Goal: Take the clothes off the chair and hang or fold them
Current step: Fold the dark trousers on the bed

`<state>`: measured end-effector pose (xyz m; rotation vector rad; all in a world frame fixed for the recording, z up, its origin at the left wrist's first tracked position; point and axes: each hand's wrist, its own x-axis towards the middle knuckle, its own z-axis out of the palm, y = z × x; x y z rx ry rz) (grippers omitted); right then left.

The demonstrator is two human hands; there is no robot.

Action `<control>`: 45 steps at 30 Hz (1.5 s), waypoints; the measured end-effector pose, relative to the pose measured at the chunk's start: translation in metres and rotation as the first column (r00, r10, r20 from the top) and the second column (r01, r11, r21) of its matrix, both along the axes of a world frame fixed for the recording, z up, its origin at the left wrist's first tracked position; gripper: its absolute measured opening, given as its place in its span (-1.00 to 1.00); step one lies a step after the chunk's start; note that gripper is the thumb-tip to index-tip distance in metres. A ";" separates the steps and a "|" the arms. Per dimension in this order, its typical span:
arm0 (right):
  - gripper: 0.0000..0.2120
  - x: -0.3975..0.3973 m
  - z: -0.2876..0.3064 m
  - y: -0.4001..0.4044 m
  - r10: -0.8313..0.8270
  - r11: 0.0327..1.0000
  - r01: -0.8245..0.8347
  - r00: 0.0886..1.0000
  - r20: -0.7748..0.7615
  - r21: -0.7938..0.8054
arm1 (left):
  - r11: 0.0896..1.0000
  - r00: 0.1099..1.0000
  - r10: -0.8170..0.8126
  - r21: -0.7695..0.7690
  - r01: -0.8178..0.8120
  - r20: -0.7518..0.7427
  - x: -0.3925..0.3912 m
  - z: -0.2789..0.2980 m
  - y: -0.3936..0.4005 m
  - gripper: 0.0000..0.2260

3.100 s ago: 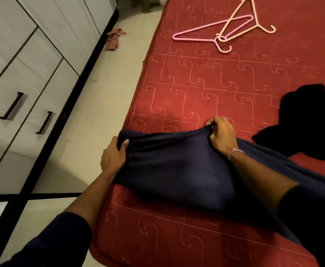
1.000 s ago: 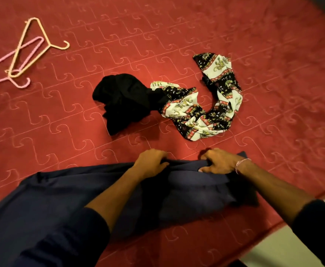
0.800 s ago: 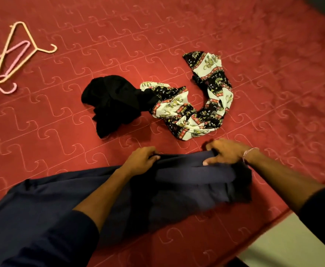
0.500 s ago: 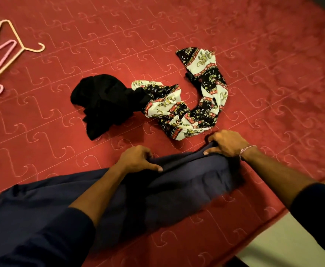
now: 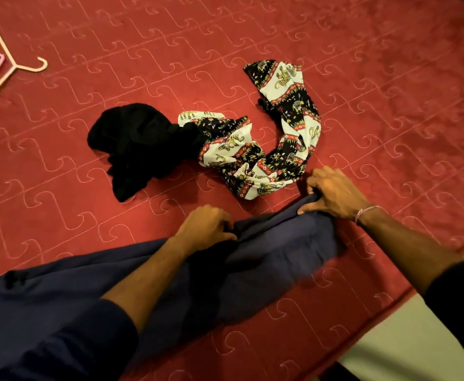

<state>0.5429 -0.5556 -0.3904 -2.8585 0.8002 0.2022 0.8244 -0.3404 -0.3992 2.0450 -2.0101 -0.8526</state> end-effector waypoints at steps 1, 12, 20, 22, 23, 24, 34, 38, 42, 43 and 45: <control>-0.46 -0.004 -0.002 0.002 0.008 1.000 -0.008 1.000 -0.014 -0.017 | 1.000 1.000 -0.017 0.002 0.017 0.020 -0.002 0.000 0.000 -0.74; -0.33 -0.014 0.004 0.023 0.007 0.961 0.013 0.997 0.071 -0.276 | 1.000 0.993 0.006 0.029 -0.010 0.117 -0.019 0.006 -0.010 -0.90; -0.38 -0.011 0.003 0.032 -0.369 0.926 0.373 0.927 0.062 -0.065 | 0.943 0.940 0.328 0.094 -0.320 -0.091 0.003 -0.002 -0.022 -0.89; -0.28 -0.003 0.001 0.034 -0.546 0.838 0.543 0.836 0.058 0.055 | 0.945 0.945 0.320 0.103 -0.312 -0.071 -0.004 -0.008 -0.019 -0.87; -0.23 0.000 -0.002 0.033 -0.631 0.775 0.623 0.773 0.064 0.110 | 0.943 0.941 0.328 0.087 -0.321 -0.084 -0.007 -0.011 -0.017 -0.86; -0.20 0.001 -0.002 0.031 -0.707 0.704 0.690 0.703 0.073 0.169 | 0.942 0.936 0.336 0.061 -0.331 -0.106 -0.011 -0.013 -0.015 -0.83; -0.76 0.001 -0.010 0.019 -0.805 0.532 0.726 0.594 -0.008 0.435 | 0.955 0.964 0.263 -0.133 -0.265 -0.034 -0.012 -0.014 -0.010 -0.81; -0.72 0.002 -0.001 0.042 -0.617 0.757 0.518 0.768 0.173 0.398 | 0.906 0.942 0.329 -0.301 -0.297 0.062 -0.019 -0.012 -0.003 -0.88; -0.53 -0.013 -0.002 0.046 -0.211 0.891 0.205 0.977 -0.031 0.405 | 0.966 0.992 0.087 -0.249 -0.062 0.090 -0.025 -0.009 0.010 -0.75; -0.60 -0.017 -0.002 0.042 -0.164 0.902 0.176 0.984 -0.063 0.394 | 0.982 0.994 0.009 -0.186 0.012 0.108 -0.026 -0.008 0.013 -0.72; -0.69 -0.019 0.002 0.039 -0.138 0.905 0.164 0.986 -0.095 0.392 | 0.995 0.991 -0.046 -0.085 0.057 0.125 -0.026 -0.005 0.014 -0.69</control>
